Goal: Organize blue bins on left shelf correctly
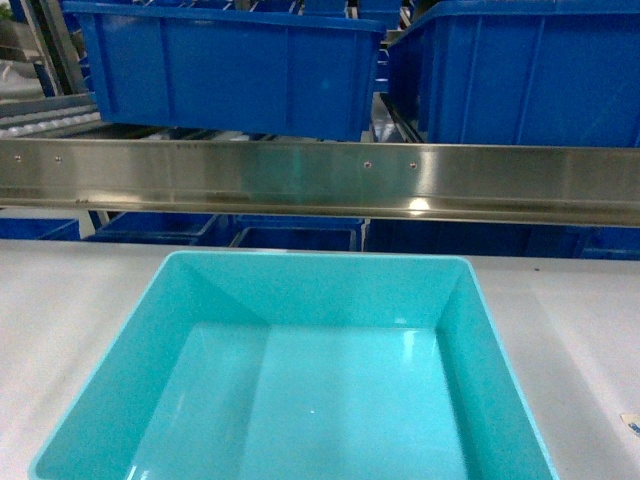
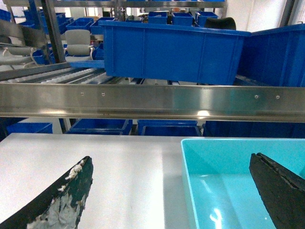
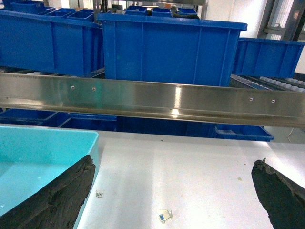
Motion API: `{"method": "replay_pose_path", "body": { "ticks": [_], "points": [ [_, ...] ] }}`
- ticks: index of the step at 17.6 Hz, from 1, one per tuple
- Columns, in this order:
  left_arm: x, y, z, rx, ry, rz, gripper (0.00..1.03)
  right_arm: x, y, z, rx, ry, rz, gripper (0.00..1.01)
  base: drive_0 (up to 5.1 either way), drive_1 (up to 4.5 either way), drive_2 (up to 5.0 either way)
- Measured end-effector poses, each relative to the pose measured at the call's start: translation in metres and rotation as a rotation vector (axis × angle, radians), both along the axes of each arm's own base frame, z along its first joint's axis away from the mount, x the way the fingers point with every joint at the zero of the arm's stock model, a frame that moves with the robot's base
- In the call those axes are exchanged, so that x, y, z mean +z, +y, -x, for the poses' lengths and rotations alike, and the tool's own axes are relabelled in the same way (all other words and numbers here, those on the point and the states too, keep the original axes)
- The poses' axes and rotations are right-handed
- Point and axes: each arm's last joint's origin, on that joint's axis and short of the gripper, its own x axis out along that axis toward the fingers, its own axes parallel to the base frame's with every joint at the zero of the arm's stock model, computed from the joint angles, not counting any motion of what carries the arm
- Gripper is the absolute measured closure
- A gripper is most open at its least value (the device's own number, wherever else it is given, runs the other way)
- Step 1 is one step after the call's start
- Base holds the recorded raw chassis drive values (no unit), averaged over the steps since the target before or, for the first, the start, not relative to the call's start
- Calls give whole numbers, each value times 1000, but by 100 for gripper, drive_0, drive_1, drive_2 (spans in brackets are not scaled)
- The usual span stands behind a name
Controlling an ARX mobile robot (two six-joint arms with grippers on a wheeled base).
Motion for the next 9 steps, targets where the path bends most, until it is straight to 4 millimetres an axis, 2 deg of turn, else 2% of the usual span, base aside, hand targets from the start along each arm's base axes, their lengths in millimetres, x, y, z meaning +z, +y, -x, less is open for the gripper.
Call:
{"method": "replay_pose_path", "body": {
  "ticks": [9],
  "points": [
    [0,0,0,0,0,0,5,0,0,0,0,0,0,3,0,0,0]
  ]
}}
